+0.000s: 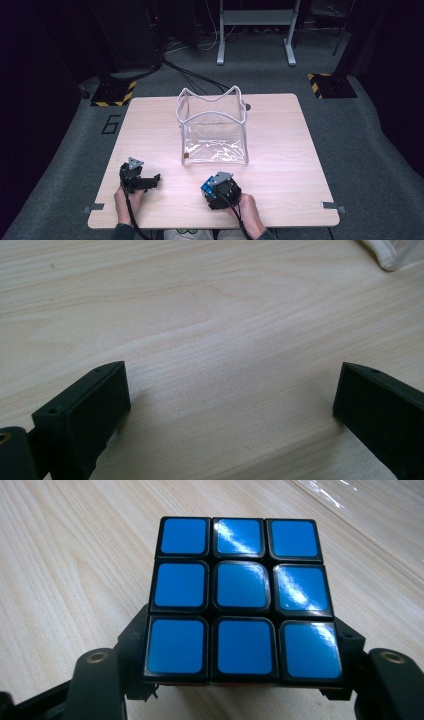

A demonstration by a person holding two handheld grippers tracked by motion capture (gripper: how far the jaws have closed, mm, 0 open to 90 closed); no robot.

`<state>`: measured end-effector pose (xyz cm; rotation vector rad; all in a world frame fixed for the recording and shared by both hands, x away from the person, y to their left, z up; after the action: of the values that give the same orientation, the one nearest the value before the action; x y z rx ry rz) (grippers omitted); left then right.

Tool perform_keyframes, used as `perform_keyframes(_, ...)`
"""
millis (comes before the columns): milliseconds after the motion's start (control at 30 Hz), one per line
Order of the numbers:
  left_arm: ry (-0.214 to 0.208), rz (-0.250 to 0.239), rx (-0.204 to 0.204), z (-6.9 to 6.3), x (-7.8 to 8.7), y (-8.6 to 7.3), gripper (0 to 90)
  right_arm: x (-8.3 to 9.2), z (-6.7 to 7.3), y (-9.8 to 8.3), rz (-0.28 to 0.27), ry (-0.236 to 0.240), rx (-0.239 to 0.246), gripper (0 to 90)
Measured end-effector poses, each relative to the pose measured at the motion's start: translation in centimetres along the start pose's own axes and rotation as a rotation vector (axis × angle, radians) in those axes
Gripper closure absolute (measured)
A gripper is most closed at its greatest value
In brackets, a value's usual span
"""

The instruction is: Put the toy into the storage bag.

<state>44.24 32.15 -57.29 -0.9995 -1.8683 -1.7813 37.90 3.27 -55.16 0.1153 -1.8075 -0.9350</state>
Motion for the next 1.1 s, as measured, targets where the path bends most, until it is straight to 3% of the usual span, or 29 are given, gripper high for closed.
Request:
perform_keyframes(267,-0.001,-0.003,0.001,0.0,0.0,0.0,1.5,0.0,-0.1,0.0,-0.016,0.004,0.014,33.4)
perform_keyframes(533,-0.001,-0.002,0.001,0.0,0.0,0.0,1.5,0.2,-0.5,-0.1,-0.022,0.015,0.001,33.4)
perform_keyframes(567,-0.001,-0.002,0.001,0.0,0.0,0.0,1.5,0.3,-0.4,-0.1,-0.018,0.016,-0.018,33.4)
perform_keyframes(1100,-0.001,-0.002,0.001,0.0,0.0,0.0,1.5,1.6,-1.4,0.5,-0.051,0.018,-0.016,33.4)
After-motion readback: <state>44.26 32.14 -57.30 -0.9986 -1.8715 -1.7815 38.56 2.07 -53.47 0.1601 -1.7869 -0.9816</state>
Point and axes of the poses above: each handheld gripper's, and its own axes: x roughly backward along the jaws, y roughly out of its top, z roughly to its left, the point moved 6 cm from there along -x, roughly forward along the jaws, and after that the axes turned 10 degrees about x, right-handed, at the moved point
